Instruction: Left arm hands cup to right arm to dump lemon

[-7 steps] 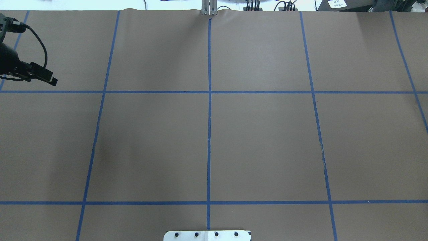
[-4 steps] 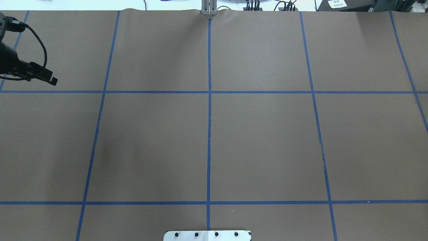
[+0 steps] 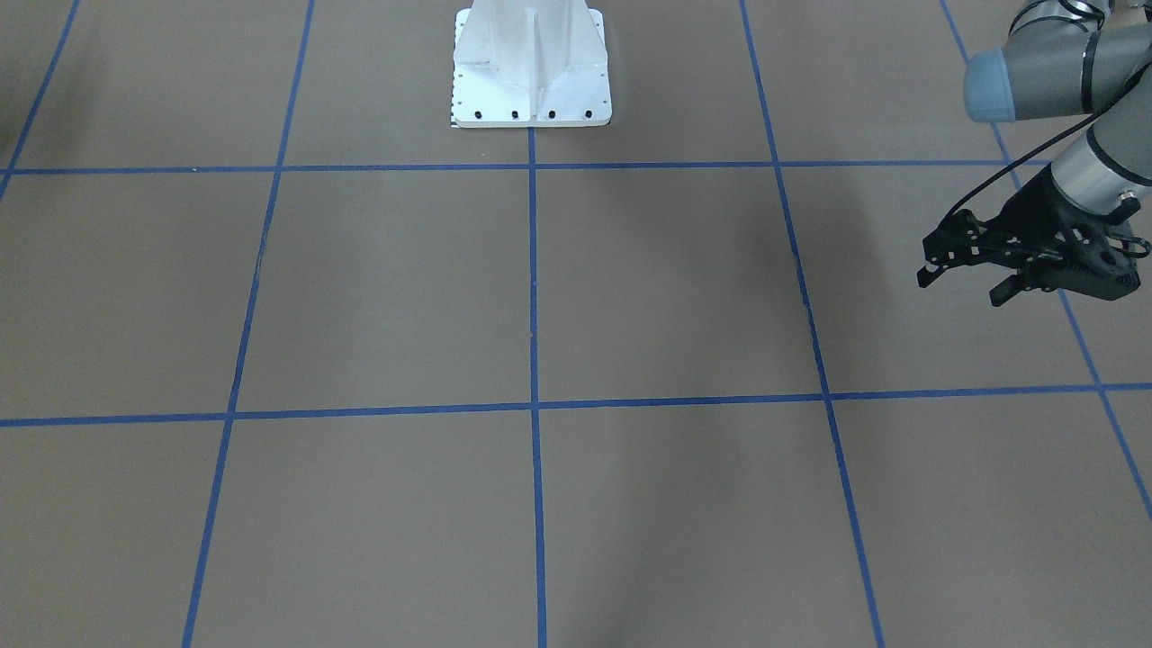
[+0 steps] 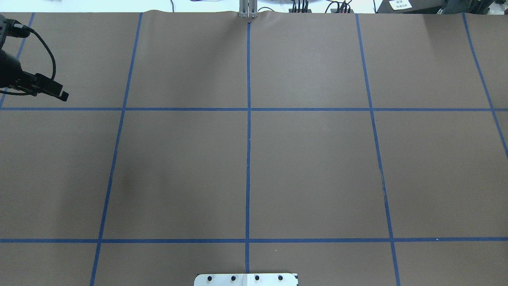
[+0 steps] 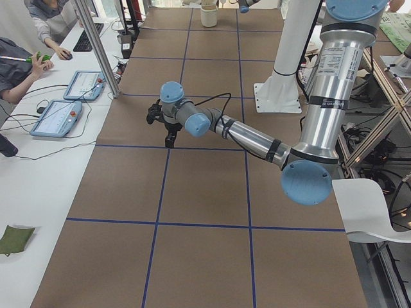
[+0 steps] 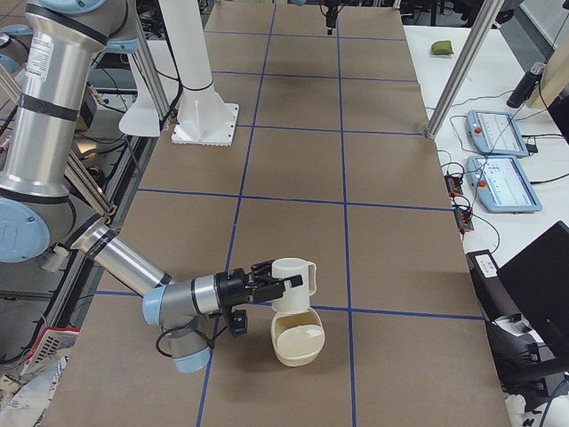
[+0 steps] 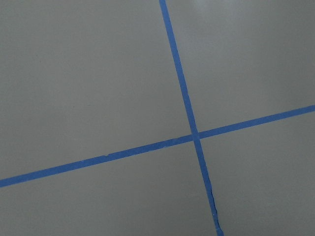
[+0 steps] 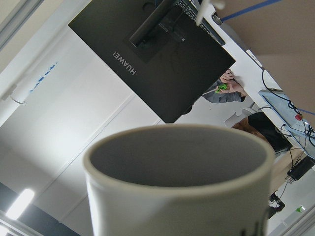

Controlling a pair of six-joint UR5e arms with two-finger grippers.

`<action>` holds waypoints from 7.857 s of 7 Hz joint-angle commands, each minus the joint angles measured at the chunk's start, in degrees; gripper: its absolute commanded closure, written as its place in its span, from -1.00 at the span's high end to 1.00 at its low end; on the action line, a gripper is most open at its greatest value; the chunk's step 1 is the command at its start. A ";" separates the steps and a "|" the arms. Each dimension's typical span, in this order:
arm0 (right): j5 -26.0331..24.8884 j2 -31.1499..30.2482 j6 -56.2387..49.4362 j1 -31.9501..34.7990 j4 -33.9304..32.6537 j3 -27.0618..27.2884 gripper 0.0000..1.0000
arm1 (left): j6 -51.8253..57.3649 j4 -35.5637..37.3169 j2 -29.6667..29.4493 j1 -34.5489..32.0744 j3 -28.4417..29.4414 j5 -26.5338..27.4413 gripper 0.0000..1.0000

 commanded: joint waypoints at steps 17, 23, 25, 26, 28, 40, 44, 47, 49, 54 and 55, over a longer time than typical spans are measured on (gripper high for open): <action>47.42 18.96 -138.25 -6.30 -66.06 14.58 -0.70 | -1.12 0.82 0.30 0.49 0.72 -0.35 1.00; 19.24 35.76 -138.25 -24.40 -79.43 16.60 -0.67 | -29.80 1.88 -16.20 7.24 4.58 -0.70 1.00; 6.60 39.28 -147.42 -31.17 -85.93 16.69 -0.61 | -38.96 1.52 -19.90 9.00 4.77 -0.70 1.00; -0.69 39.82 -149.40 -35.19 -87.01 17.21 -0.61 | -44.40 1.18 -22.01 9.27 5.29 -0.79 1.00; -9.08 45.60 -156.42 -39.79 -98.65 17.91 -0.64 | -52.24 1.09 -28.85 10.93 10.19 -0.70 1.00; -21.85 56.44 -146.96 -49.65 -106.18 17.39 -0.61 | -68.18 -14.47 -40.05 15.15 25.07 -0.70 0.27; -21.85 56.79 -146.96 -49.65 -106.01 17.57 -0.61 | -68.18 -14.47 -40.22 16.66 25.07 -0.62 0.10; -21.85 56.62 -146.96 -50.09 -105.74 17.83 -0.59 | -68.18 -14.38 -40.58 16.57 25.25 -0.62 -0.02; -21.94 56.18 -146.96 -50.35 -105.74 18.62 -0.58 | -68.18 -14.38 -40.49 16.57 25.33 -0.62 -0.10; -22.03 55.65 -147.04 -50.79 -105.74 19.68 -0.56 | -68.01 -14.38 -40.49 16.74 25.95 -0.62 -0.32; -22.03 55.65 -147.04 -50.79 -105.74 19.68 -0.55 | -67.92 -14.38 -40.49 16.92 26.47 -0.62 -0.35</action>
